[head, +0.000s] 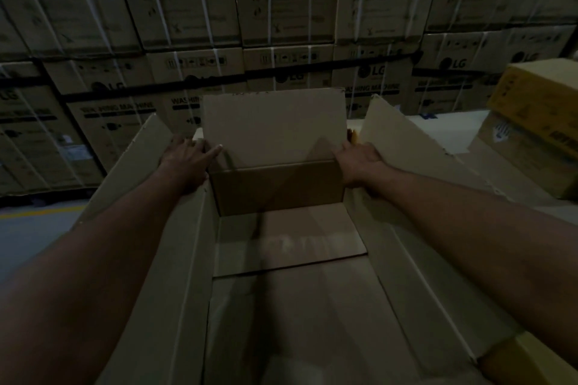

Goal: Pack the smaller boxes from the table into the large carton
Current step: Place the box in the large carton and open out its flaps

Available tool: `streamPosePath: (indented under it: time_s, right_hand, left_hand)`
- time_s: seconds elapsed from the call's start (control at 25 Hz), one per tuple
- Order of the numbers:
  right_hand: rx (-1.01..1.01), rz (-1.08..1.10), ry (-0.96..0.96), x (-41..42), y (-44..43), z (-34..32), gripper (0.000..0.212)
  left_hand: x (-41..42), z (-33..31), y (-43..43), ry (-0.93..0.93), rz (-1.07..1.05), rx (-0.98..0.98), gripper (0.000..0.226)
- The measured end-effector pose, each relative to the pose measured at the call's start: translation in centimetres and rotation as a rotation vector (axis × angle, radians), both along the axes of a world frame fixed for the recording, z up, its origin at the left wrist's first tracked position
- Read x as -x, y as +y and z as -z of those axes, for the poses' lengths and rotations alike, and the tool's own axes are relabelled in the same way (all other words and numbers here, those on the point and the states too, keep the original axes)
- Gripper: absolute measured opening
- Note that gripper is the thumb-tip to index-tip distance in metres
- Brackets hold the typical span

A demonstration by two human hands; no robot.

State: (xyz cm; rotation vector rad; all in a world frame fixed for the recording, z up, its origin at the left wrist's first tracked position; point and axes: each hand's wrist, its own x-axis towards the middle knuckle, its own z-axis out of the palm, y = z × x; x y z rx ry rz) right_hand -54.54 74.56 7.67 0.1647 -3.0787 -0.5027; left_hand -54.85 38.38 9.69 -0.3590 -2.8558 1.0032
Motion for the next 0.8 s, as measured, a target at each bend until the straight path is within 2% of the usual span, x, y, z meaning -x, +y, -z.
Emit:
streamPosePath:
  time_s: [0.08,0.16,0.32,0.4,0.52,0.64,0.8]
  right_hand:
    - [0.008,-0.002,0.061,-1.8,-0.6,-0.4,0.053]
    - [-0.174,0.013,0.205,-4.0,-0.8,-1.2,0.04]
    - [-0.302,0.238,0.34,-8.4,1.1,-3.5,0.044]
    - [-0.263,0.306,0.383,-10.3,1.9,-4.7,0.051]
    - [-0.143,0.347,0.375,-12.9,2.0,-6.0,0.058]
    - [-0.039,0.343,0.35,-15.2,1.9,-7.3,0.047]
    - [0.028,0.332,0.274,-17.1,3.2,-8.2,0.039]
  left_hand:
    - [-1.4,-0.7,1.4,-0.006,-0.037,-0.032,0.068]
    - [-2.8,-1.6,2.3,-0.018,-0.073,-0.013,0.065]
    - [-7.3,-4.7,2.7,0.045,-0.226,-0.017,0.048]
    - [-9.8,-6.4,2.2,0.085,-0.345,-0.02,0.047]
    - [-12.7,-7.4,1.2,0.067,-0.443,-0.194,0.052]
    - [-15.1,-7.3,-0.7,0.14,-0.363,-0.42,0.036]
    - [-16.5,-7.4,-3.2,0.181,-0.244,-0.557,0.027]
